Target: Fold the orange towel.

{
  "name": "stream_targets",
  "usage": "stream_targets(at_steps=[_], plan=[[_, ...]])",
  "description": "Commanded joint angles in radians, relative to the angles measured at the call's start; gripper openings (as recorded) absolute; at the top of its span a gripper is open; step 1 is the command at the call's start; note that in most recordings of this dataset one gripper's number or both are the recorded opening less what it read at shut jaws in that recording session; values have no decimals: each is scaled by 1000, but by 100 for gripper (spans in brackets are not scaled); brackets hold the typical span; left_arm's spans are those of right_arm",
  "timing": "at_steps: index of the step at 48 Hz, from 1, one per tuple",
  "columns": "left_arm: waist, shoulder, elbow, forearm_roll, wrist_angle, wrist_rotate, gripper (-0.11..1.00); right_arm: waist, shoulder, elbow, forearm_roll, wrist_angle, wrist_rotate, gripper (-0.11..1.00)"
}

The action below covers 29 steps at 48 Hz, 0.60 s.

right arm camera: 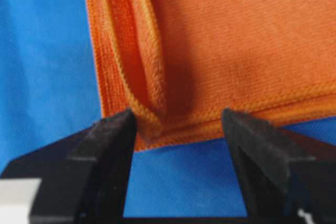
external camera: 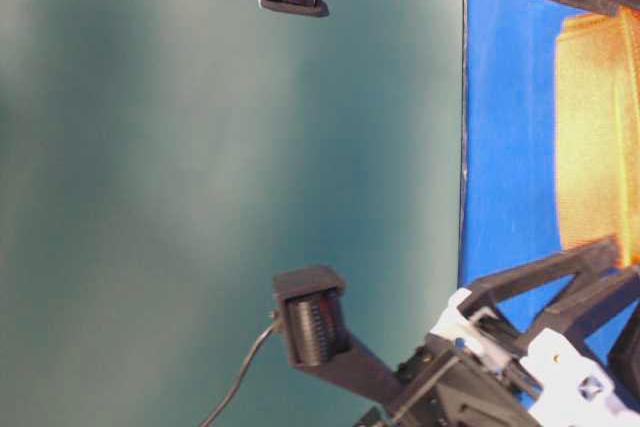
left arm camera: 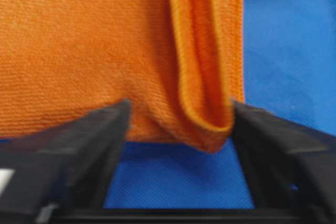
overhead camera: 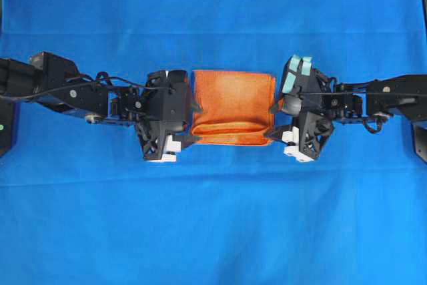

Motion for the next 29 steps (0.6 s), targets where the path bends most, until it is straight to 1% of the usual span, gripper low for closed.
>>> stream_targets(at_steps=[1,3,9,14,23,29], plan=[[-3,-64,-3,-2,6,3,83,3,-43,-20,2,9,-2,62],[-3,-87,-2,-2,15,3,88,3,-61,-23,0,20,-5,62],[-3,-184,8,-2,77,5,83,3,-146,-28,-9,74,-15,62],[-3,-275,26,-2,129,8,83,3,-241,-26,-31,133,-15,62],[0,-397,84,-2,141,14,83,3,-396,-9,-61,204,-15,62],[6,-499,140,-2,140,12,82,0,-512,28,-89,222,-15,62]])
